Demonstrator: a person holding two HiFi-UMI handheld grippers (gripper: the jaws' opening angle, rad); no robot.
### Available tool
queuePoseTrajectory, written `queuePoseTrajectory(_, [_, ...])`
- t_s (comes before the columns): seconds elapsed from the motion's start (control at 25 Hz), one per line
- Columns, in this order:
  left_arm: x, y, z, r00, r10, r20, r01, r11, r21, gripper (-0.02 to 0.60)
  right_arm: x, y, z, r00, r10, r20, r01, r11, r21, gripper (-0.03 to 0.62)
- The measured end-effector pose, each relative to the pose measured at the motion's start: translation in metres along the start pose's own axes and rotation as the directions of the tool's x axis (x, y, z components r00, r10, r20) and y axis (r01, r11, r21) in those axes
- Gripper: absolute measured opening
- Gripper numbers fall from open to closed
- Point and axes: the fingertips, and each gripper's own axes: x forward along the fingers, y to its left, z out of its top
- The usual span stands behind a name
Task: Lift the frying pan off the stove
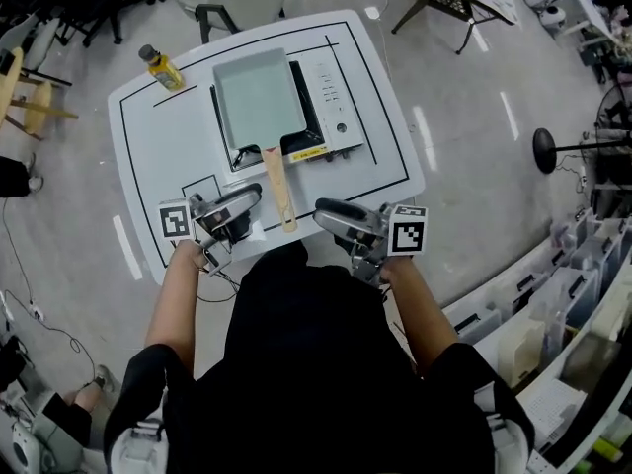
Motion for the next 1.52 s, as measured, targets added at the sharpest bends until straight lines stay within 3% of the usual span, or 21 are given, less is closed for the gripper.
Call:
queuePoseTrajectory(0.2, [0.006, 0.024, 0.012, 1.000, -0.007, -0.010, 0.006, 0.993, -0.115, 0.229, 0.021, -0.015, 0.001, 0.995, 0.058, -0.079, -0.043, 0.982, 0.184, 0.207])
queuePoseTrajectory(0.36, [0.019, 0.024, 0.012, 0.999, -0.044, -0.012, 0.040, 0.977, -0.209, 0.229, 0.028, -0.023, -0.006, 0.983, 0.075, -0.166, -0.039, 0.977, 0.211, 0.207])
queuePoseTrajectory(0.48, [0.025, 0.032, 0.010, 0.999, -0.037, -0.038, 0.028, 0.973, -0.227, 0.231, 0.038, -0.025, -0.007, 0.971, 0.115, -0.212, -0.063, 0.970, 0.234, 0.207])
queuePoseTrajectory(0.76, [0.041, 0.032, 0.008, 0.996, -0.078, -0.052, 0.062, 0.964, -0.259, 0.232, 0.064, -0.018, -0.019, 0.937, 0.229, -0.265, -0.119, 0.920, 0.373, 0.206])
queuePoseTrajectory(1.08, [0.050, 0.033, 0.008, 0.994, -0.094, -0.063, 0.070, 0.950, -0.305, 0.226, 0.074, -0.022, -0.025, 0.932, 0.227, -0.282, -0.116, 0.925, 0.360, 0.161])
queuePoseTrajectory(1.52, [0.054, 0.024, 0.009, 0.989, -0.131, -0.071, 0.098, 0.930, -0.355, 0.149, 0.074, -0.027, -0.026, 0.940, 0.199, -0.278, -0.088, 0.928, 0.363, 0.126])
